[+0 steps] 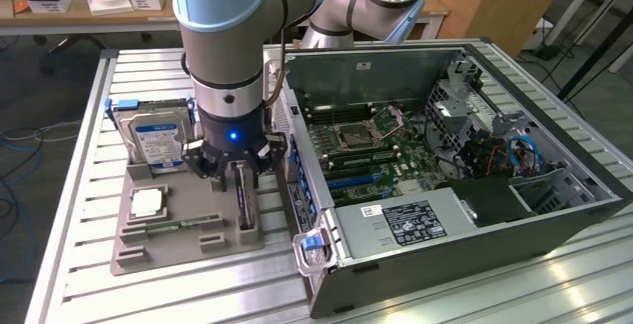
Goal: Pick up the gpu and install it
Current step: 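Pick up the gpu and move the gpu toward the slot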
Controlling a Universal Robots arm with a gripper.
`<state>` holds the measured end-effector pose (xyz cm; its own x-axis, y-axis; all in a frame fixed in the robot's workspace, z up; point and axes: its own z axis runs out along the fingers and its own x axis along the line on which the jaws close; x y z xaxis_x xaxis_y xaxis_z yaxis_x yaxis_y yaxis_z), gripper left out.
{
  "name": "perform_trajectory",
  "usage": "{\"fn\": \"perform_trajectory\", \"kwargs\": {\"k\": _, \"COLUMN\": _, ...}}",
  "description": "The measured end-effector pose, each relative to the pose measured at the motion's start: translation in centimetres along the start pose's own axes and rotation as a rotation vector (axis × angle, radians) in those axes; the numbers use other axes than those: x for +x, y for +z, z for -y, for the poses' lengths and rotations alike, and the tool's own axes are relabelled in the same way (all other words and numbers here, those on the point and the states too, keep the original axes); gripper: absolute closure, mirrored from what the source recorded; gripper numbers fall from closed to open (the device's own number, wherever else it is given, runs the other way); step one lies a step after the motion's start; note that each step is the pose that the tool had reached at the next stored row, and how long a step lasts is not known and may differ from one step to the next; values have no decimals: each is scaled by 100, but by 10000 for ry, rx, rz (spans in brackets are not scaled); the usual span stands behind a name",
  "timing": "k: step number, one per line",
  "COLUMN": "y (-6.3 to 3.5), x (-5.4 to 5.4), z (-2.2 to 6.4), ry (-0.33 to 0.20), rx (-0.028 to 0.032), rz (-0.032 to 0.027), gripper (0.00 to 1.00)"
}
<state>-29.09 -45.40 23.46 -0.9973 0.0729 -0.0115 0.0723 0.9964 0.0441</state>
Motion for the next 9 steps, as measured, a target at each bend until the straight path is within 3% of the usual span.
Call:
{"fn": "perform_trajectory", "kwargs": {"k": 6, "y": 1, "x": 0, "z": 0, "ry": 1, "rx": -1, "rz": 1, "gripper": 48}}
{"fn": "perform_trajectory", "kwargs": {"k": 7, "y": 0, "x": 0, "z": 0, "ry": 0, "rx": -1, "rz": 1, "gripper": 55}}
{"fn": "perform_trajectory", "kwargs": {"k": 8, "y": 1, "x": 0, "z": 0, "ry": 0, "rx": -1, "rz": 1, "gripper": 55}}
{"fn": "perform_trajectory", "kwargs": {"k": 9, "y": 0, "x": 0, "z": 0, "ry": 0, "rx": 0, "rz": 1, "gripper": 64}}
